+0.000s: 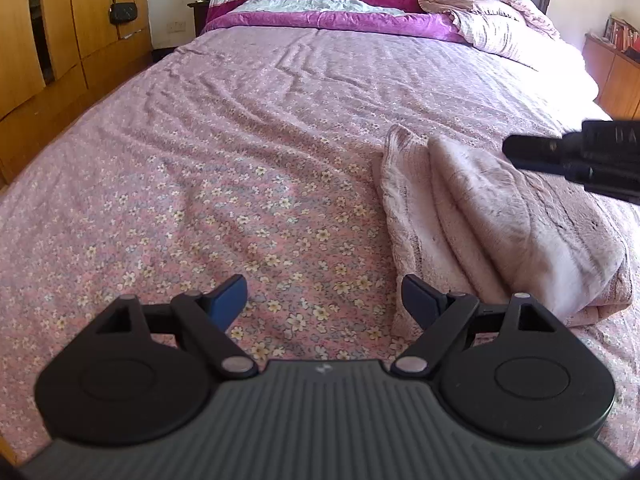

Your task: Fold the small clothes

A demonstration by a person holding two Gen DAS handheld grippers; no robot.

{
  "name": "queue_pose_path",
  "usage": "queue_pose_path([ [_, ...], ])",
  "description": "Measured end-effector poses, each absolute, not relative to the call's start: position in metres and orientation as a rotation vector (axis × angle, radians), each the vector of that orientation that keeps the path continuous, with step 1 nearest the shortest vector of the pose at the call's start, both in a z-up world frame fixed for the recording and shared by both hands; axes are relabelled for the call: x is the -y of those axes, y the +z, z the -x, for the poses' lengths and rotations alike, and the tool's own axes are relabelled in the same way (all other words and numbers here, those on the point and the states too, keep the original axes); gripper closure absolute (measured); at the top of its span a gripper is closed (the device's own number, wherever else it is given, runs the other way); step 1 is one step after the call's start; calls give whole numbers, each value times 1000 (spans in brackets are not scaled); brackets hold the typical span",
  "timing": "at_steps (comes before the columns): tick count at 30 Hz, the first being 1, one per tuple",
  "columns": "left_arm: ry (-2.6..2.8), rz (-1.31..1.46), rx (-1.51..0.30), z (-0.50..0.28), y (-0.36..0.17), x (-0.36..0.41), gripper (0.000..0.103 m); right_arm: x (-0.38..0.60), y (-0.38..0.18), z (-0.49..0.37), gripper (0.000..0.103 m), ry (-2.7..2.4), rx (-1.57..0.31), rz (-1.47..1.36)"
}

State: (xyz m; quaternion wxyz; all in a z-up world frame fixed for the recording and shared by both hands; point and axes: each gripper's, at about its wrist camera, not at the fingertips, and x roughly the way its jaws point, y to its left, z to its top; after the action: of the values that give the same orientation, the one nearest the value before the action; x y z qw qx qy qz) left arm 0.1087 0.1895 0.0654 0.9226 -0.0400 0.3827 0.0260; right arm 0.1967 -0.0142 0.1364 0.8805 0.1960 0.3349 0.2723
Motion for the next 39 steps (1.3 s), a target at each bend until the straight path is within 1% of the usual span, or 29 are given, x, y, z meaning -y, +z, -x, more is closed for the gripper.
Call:
queue_pose_path([
  [1, 51, 85, -779, -108, 66, -190, 17, 14, 136, -194, 85, 565, -694, -389],
  [3, 41, 92, -761, -108, 68, -191, 17, 23, 135, -188, 78, 549, -689, -372],
  [4, 33, 97, -750, -107, 70, -190, 17, 30, 135, -184, 68, 538, -681, -375],
  [5, 24, 103, -739, -107, 73, -189, 17, 43, 131, -178, 53, 529, -668, -382],
  [6, 16, 109, -731, -108, 75, -186, 17, 52, 131, -174, 48, 519, -653, -385],
  [7, 6, 113, -725, -108, 78, -183, 17, 64, 128, -171, 37, 508, -640, -381],
  [8, -2, 115, -722, -110, 80, -179, 17, 71, 128, -166, 30, 489, -630, -370],
  [11, -35, 104, -717, -115, 86, -165, 17, 97, 122, -155, 21, 426, -613, -327],
  [14, -58, 90, -718, -122, 89, -149, 17, 114, 114, -140, 13, 376, -602, -306],
  [17, -93, 89, -716, -130, 89, -134, 17, 130, 103, -128, 9, 331, -592, -334],
  [24, -137, 170, -793, -164, 67, -109, 17, 153, 81, -106, 7, 275, -584, -421],
  [26, -149, 168, -801, -170, 60, -103, 17, 157, 77, -103, 4, 275, -571, -458],
  [34, -160, 264, -789, -181, 42, -98, 19, 170, 61, -103, 3, 284, -574, -554],
  [35, -162, 272, -780, -181, 42, -99, 21, 171, 59, -105, 3, 282, -571, -558],
  [36, -168, 280, -772, -181, 41, -99, 25, 171, 57, -108, 3, 275, -570, -564],
  [38, -193, 292, -758, -182, 41, -99, 44, 172, 54, -112, 3, 252, -560, -578],
  [39, -201, 292, -757, -182, 42, -99, 48, 172, 53, -115, 3, 242, -549, -586],
])
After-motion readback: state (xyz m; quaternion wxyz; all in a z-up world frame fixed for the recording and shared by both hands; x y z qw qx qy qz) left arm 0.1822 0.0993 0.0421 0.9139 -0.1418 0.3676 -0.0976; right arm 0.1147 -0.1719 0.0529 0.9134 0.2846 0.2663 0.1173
